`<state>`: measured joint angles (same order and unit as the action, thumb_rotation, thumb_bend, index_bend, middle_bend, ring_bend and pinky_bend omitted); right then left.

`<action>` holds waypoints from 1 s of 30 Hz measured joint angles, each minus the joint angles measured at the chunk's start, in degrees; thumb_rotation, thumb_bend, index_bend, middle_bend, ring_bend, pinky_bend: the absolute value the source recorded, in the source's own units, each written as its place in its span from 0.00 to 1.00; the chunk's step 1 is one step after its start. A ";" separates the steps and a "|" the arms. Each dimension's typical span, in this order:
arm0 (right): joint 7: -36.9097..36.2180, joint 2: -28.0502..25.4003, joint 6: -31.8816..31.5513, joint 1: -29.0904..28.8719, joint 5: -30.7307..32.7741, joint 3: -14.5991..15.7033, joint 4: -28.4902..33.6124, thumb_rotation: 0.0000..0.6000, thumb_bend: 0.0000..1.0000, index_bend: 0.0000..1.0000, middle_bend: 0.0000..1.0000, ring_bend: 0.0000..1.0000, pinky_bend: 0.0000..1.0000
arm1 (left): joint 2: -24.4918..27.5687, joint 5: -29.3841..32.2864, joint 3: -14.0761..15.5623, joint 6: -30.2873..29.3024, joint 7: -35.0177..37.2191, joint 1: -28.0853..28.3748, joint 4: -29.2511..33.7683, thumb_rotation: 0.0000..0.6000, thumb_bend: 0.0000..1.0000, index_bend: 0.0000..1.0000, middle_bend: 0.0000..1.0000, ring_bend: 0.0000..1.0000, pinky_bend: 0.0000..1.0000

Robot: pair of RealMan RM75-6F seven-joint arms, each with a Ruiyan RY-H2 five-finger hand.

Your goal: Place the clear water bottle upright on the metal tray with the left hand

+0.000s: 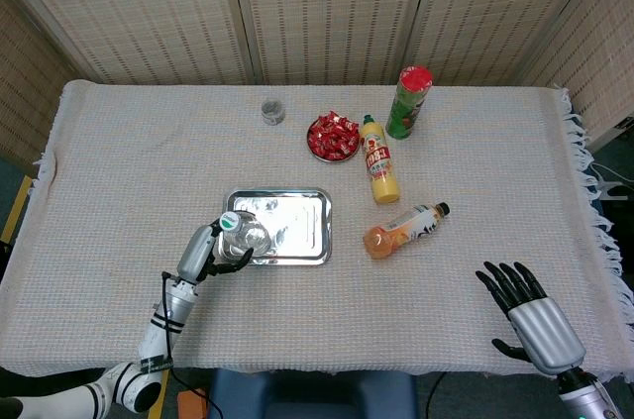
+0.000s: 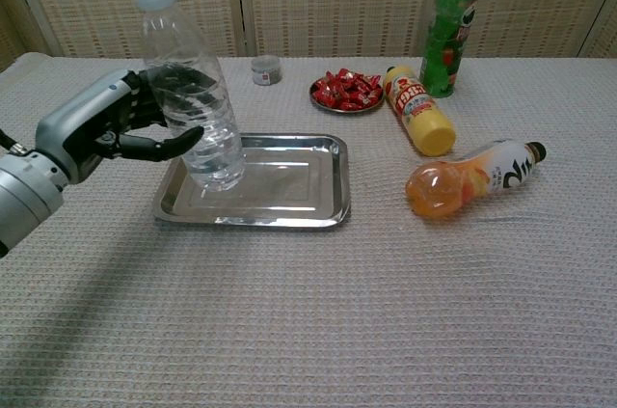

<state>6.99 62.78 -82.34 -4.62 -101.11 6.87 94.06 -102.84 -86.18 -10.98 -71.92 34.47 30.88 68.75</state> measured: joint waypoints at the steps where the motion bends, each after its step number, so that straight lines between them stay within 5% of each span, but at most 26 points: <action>1: -0.21 -0.09 -0.20 0.05 -0.08 0.00 -0.02 1.00 0.01 0.00 0.00 0.00 0.00 | -0.96 0.26 -0.29 0.13 -0.34 0.41 -1.06 1.00 0.56 0.43 0.41 0.26 0.42; 11: -1.89 -0.66 -1.90 0.51 -1.09 0.09 -0.45 1.00 0.01 0.00 0.00 0.00 0.00 | -8.74 2.39 -1.13 2.91 -2.50 3.96 -14.39 1.00 0.54 0.41 0.39 0.24 0.37; 14: -2.18 -0.74 -2.43 0.66 -1.61 0.20 -0.60 1.00 0.01 0.00 0.00 0.00 0.00 | -9.44 3.17 -0.94 3.82 -3.21 4.17 -16.23 1.00 0.53 0.32 0.34 0.20 0.27; 20: -3.36 -0.81 -2.88 0.72 -2.64 0.59 -1.21 1.00 0.01 0.00 0.00 0.00 0.00 | -9.01 4.36 -0.40 6.26 -3.35 4.34 -16.42 1.00 0.48 0.01 0.07 0.00 0.03; 22: -3.38 -0.77 -2.38 0.53 -2.53 0.58 -1.23 1.00 0.01 0.00 0.00 0.00 0.00 | -8.56 4.34 -0.22 6.34 -3.21 4.33 -16.00 1.00 0.44 0.00 0.00 0.00 0.00; 30: -3.12 -0.53 -1.61 0.22 -2.39 0.57 -1.05 1.00 0.01 0.00 0.00 0.00 0.00 | -4.63 5.62 0.01 9.18 -1.78 4.06 -10.53 1.00 0.37 0.00 0.00 0.00 0.00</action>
<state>3.86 62.25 -83.94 -4.39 -103.50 7.44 93.01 -107.47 -80.56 -10.98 -62.74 32.69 34.93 58.23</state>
